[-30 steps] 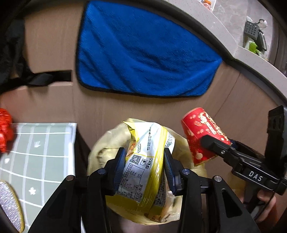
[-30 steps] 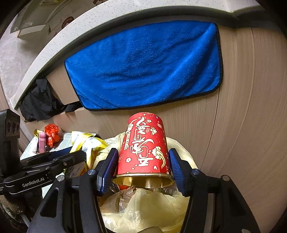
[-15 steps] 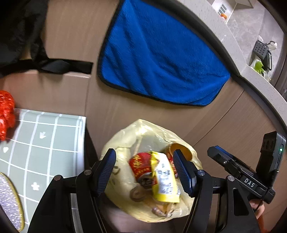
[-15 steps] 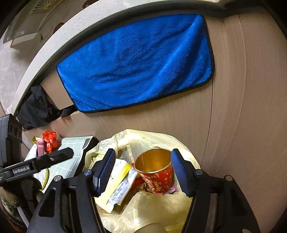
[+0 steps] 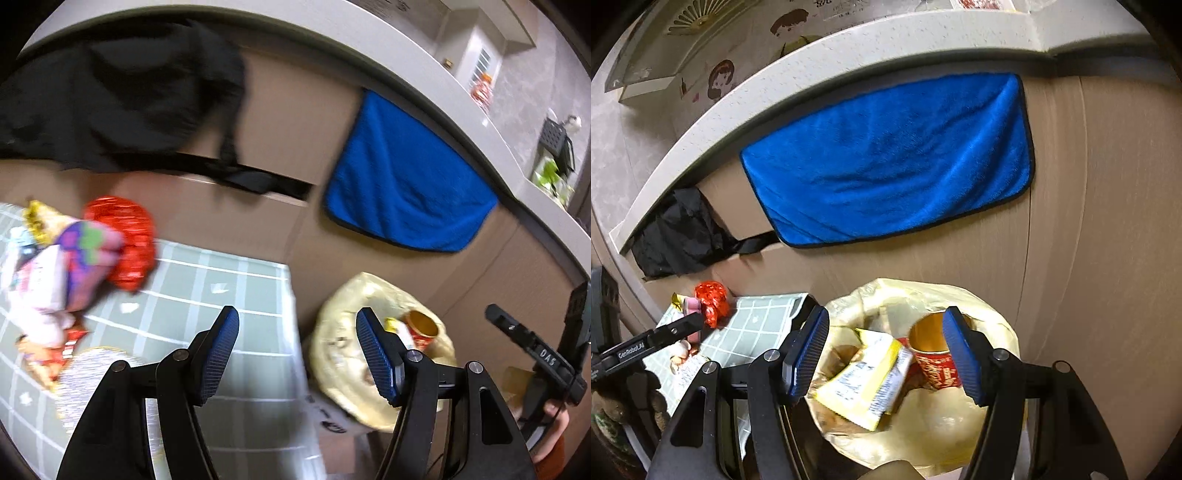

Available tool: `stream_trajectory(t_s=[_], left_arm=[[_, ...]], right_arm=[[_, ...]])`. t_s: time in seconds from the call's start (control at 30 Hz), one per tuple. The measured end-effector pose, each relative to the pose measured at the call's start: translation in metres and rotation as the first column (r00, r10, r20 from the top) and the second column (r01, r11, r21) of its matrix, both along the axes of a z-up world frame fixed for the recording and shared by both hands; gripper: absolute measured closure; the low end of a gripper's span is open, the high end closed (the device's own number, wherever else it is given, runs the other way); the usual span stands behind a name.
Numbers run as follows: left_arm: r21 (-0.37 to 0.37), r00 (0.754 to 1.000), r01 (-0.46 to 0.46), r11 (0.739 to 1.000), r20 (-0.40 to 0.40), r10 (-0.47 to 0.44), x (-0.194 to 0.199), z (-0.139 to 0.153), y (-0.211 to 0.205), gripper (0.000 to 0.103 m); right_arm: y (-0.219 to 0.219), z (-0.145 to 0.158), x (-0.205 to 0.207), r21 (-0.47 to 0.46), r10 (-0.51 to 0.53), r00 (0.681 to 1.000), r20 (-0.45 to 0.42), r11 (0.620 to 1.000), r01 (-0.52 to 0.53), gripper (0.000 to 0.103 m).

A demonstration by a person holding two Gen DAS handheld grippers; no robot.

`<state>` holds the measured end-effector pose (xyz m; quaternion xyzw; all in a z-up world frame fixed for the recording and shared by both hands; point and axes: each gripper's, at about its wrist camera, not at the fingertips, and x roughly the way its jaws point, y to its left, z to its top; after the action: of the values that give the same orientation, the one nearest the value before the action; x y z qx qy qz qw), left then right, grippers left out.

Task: Collect trash
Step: 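Move both grippers back over the table toward the remaining trash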

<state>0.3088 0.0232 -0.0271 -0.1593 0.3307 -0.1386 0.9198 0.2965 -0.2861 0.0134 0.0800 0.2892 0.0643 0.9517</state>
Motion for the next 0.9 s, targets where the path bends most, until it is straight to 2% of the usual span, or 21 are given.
stream_trajectory(t_s=[0.2, 0.37, 0.57, 0.7, 0.8, 0.9], left_arm=[[0.028, 0.995, -0.097, 0.995, 0.006, 0.097, -0.026, -0.004, 0.067, 0.036], [0.028, 0.983, -0.183, 0.983, -0.009, 0.183, -0.046, -0.014, 0.121, 0.036], [0.029, 0.973, -0.23, 0.973, -0.018, 0.23, -0.06, -0.026, 0.164, 0.033], [0.063, 0.981, -0.188, 0.98, -0.029, 0.19, -0.048, -0.034, 0.174, 0.03], [0.182, 0.993, -0.114, 0.977, 0.029, 0.111, -0.029, -0.026, 0.166, 0.03], [0.301, 0.997, 0.04, 0.953, 0.045, -0.056, 0.0, -0.02, 0.161, 0.03]], right_arm=[[0.042, 0.004, -0.004, -0.033, 0.053, 0.999, 0.01, 0.998, -0.052, 0.042], [0.097, -0.006, -0.001, -0.038, 0.18, 0.984, -0.017, 0.983, -0.18, 0.042], [0.153, -0.019, 0.004, -0.042, 0.285, 0.957, -0.057, 0.957, -0.287, 0.042], [0.181, -0.026, 0.007, -0.038, 0.348, 0.934, -0.086, 0.935, -0.352, 0.042], [0.195, -0.032, 0.009, -0.039, 0.381, 0.918, -0.109, 0.921, -0.387, 0.042], [0.204, -0.038, 0.008, -0.073, 0.399, 0.907, -0.132, 0.909, -0.41, 0.042]])
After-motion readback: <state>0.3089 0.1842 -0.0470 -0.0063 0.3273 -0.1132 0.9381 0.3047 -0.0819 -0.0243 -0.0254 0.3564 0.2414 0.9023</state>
